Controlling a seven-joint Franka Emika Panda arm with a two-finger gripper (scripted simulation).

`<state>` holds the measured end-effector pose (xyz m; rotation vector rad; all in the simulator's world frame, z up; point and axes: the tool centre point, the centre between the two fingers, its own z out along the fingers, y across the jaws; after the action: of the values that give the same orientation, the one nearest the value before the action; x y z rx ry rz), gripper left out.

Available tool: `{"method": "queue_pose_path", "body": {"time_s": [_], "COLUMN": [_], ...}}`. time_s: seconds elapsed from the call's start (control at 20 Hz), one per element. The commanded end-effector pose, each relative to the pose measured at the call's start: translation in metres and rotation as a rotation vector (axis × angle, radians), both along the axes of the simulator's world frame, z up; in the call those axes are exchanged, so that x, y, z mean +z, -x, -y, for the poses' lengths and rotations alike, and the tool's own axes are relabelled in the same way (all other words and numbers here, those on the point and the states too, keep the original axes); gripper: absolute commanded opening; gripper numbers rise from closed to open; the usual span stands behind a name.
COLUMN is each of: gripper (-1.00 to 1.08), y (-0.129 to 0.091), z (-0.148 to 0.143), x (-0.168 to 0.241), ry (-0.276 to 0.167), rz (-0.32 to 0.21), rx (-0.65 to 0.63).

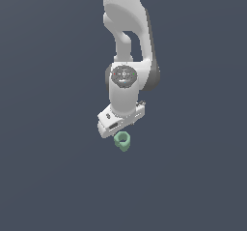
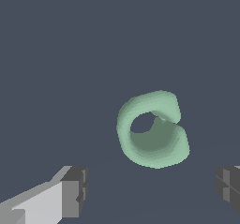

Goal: Pick up the object and move it to a goal position.

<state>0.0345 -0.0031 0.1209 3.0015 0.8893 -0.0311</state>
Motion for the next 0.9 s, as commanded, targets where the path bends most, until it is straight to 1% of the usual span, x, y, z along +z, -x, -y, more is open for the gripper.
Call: {"method": "queue_pose_path", "body": {"time_s": [0.0, 0.4, 0.6, 0.85], "gripper": [1.00, 1.00, 1.00, 1.00], "y": [-0.005, -0.017, -0.020, -0.021], "z": [-0.001, -0.002, -0.002, -0.002], "x": [-0.004, -0.013, -0.015, -0.016], "ry": [-0.004, -0.014, -0.017, -0.018], "rz": [0.003, 0.010, 0.013, 0.014], "rx": [0.066, 0.209, 0.248, 0.265]}}
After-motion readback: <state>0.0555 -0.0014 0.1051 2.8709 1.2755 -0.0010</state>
